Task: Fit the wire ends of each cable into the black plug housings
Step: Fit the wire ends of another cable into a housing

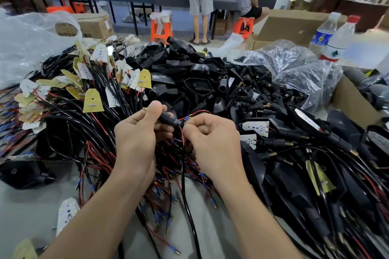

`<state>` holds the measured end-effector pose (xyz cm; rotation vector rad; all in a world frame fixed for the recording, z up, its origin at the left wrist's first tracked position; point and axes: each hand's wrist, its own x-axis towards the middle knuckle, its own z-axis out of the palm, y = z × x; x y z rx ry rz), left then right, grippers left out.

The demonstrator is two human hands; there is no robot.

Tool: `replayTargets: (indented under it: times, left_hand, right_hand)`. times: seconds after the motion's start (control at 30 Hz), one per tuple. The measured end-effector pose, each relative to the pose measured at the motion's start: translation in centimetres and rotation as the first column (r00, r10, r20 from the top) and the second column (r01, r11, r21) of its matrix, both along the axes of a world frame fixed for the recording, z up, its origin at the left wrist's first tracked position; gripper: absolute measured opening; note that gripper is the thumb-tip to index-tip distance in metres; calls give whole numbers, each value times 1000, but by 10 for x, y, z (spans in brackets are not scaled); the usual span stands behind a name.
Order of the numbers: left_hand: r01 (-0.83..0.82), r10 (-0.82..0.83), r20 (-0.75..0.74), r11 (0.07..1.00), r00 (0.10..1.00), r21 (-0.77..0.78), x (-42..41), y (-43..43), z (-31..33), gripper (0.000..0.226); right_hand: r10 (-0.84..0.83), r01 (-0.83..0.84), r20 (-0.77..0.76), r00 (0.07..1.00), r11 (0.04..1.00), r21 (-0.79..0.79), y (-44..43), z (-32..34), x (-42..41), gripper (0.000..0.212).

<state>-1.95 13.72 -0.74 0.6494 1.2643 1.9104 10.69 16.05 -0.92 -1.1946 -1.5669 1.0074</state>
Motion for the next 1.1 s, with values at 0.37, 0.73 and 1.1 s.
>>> replayTargets:
  times: [0.37,0.73,1.1]
  left_hand:
    - [80,-58,-248,994,967,78,1,1,-5,20]
    - [287,-284,-130,958,950,6,-7,2,-8,22]
    - [192,-180,-109,974,978,118,-7,3,-6,17]
  right_hand:
    - [-14,-10,190,982,993,121,4,-1,6,27]
    - [-50,-7,240,970,972,234,4,1,9,22]
    - [55,-71,-160,986,992,-101,4,2,5,21]
